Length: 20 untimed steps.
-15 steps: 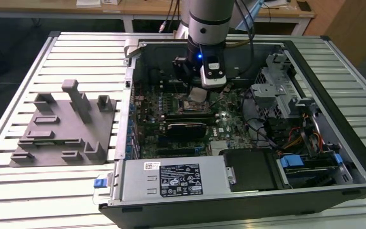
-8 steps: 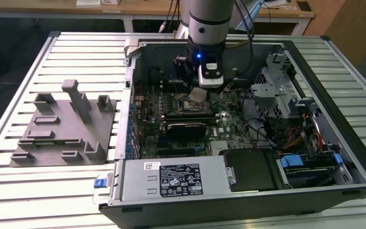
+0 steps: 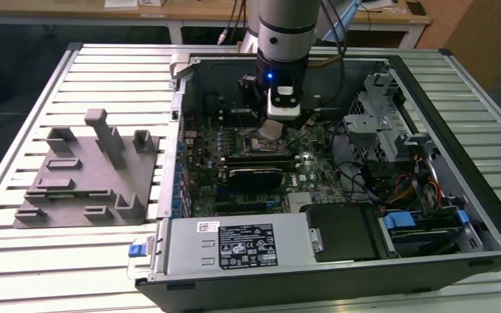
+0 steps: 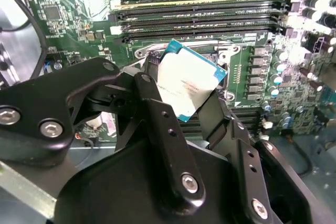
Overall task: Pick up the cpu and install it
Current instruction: 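Place the cpu into insertion slot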
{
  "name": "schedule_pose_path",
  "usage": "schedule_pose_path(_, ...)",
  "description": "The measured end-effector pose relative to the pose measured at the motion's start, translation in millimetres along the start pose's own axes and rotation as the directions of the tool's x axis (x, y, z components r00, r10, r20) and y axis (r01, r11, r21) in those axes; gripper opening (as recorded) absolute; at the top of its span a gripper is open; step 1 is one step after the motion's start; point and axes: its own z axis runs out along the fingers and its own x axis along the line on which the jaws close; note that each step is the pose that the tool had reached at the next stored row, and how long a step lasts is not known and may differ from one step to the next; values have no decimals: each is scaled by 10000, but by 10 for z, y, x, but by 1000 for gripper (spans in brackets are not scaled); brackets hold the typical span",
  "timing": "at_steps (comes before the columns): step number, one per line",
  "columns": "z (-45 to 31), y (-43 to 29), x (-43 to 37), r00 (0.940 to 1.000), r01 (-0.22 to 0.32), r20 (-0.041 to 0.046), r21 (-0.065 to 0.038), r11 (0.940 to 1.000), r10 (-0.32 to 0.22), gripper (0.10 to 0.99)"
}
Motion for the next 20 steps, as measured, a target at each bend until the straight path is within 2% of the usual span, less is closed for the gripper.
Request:
schedule_pose_path(5, 0, 0, 0, 9983, -582, 23, 2, 9983, 582, 545)
schedule_pose_path(10, 0, 0, 0, 9933, -1151, 48, 3, 9933, 1151, 545)
schedule_pose_path(14, 0, 0, 0, 9873, -1590, 67, 4, 9873, 1590, 545)
schedule_pose_path(20, 0, 0, 0, 9736, -2282, 96, 1, 9736, 2282, 545)
